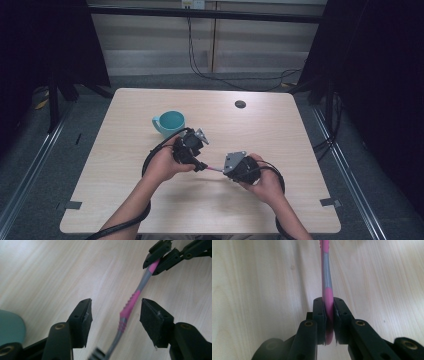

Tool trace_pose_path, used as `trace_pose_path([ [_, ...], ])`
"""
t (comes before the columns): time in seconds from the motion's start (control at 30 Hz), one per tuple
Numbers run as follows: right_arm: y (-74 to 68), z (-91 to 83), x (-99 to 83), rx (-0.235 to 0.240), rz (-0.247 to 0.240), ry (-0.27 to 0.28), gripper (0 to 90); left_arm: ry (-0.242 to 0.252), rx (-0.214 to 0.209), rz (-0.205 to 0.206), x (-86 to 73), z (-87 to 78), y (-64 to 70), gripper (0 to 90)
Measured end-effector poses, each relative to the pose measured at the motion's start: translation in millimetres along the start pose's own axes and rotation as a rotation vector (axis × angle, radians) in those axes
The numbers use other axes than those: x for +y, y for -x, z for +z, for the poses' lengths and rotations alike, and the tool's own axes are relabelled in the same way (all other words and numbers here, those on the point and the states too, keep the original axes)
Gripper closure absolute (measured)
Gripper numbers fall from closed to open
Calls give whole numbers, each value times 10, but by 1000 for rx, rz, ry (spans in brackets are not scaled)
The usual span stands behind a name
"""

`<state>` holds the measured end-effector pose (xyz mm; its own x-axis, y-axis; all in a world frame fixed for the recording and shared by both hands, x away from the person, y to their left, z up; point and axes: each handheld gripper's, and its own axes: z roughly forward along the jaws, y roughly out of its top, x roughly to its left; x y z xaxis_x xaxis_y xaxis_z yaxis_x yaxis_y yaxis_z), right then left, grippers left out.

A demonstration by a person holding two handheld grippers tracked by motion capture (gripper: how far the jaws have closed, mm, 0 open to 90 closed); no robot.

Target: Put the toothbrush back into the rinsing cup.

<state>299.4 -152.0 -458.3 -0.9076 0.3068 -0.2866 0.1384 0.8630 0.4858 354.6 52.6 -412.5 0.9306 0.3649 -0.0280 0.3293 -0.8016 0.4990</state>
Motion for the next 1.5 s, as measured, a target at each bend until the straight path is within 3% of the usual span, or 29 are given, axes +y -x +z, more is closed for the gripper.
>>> trace_pose_path([
  [0.4, 130, -95, -243, -42, 132, -30, 816, 22, 30, -45, -112, -56, -68, 365],
  [0.77, 156, -130, -285, -50, 127, -39, 815, 28, 56, -85, -234, -150, -138, 356],
  [0.9, 172, -165, -315, -57, 157, -36, 815, 21, 57, -99, -283, -147, -143, 356],
  [1.3, 223, -256, -374, -88, 252, 29, 815, 26, 30, -109, -291, -1, -63, 358],
  [1.5, 209, -258, -329, -87, 267, 73, 815, 38, 1, -122, -240, 107, -6, 360],
])
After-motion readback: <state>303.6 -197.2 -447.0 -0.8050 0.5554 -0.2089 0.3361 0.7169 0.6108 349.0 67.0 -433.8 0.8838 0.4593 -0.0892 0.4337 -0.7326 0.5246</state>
